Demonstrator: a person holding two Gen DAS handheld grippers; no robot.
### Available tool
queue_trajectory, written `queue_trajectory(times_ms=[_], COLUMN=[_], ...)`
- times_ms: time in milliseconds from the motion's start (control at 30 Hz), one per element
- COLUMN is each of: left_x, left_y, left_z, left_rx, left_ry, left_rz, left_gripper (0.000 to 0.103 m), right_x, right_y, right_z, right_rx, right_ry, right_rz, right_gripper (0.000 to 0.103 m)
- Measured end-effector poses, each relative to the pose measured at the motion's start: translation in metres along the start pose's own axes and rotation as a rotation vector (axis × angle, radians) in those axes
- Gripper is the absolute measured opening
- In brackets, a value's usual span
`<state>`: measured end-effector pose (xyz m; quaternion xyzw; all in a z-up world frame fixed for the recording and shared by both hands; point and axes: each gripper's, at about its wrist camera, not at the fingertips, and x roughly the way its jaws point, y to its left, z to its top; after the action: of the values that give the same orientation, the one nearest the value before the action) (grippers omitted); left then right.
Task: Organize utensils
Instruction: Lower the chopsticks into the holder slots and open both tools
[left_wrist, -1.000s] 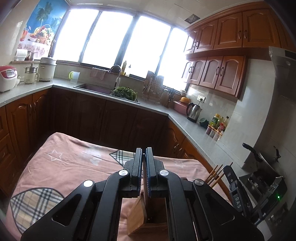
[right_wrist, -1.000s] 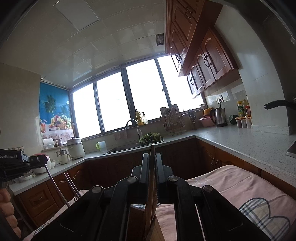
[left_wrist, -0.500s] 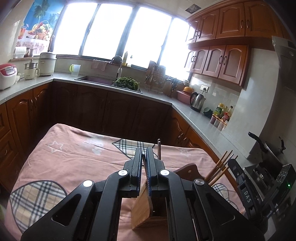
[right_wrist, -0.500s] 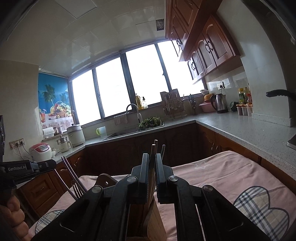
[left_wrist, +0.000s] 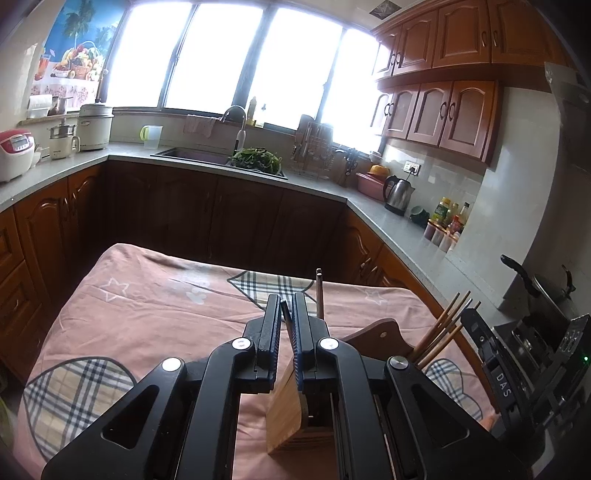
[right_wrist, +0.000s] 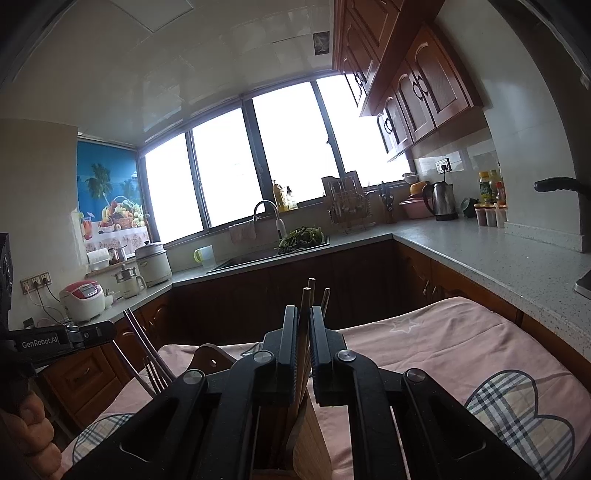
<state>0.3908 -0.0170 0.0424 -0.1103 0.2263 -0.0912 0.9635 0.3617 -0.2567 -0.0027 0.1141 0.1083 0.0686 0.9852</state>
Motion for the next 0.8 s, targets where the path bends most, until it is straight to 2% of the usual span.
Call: queue_trajectory(times_ms=[300,367,533,600,667,700,800], left_x=[0.004,0.005,0.006,0.006,0.004,0.002,-0.004], left_y=[-0.004,-0.004,-0.004,-0.004,-0.004,-0.004,-0.003], left_z=[0.000,0.000,-0.003,-0.003,-0.004,-0.004,-0.004], left_rx=[0.005,0.001,0.000,0.001,-0.004,-0.009,-0.009], left_ry=[0.014,0.022,0.030,0.036,0.032,0.023,0.015], left_rz=[0.012,0.014,0.012,0.011,0.012,0.014,0.012], left_gripper=[0.005,0.013,0.016,0.024,0.053,0.057,0.060], right_x=[0.002,0.003,0.003,0.003,0.002,0.001,-0.003], right_y=[-0.001,-0.001,-0.005,-0.006,-0.007,-0.008,-0.010], right_z=[0.003,0.003,0.003,0.003,0.003,0.003,0.006], right_rx=[0.002,0.002,0.017,0.020,0.028,0.031,0.049], right_ry=[0.034,0.042,0.060,0.063,0.065,0.068,0.066], right_rz=[0.007,0.003,0.003,0.002,0.006,0.006,0.002], right_gripper=[0.006,0.007,0.010,0.010,0.011,0.011,0.013])
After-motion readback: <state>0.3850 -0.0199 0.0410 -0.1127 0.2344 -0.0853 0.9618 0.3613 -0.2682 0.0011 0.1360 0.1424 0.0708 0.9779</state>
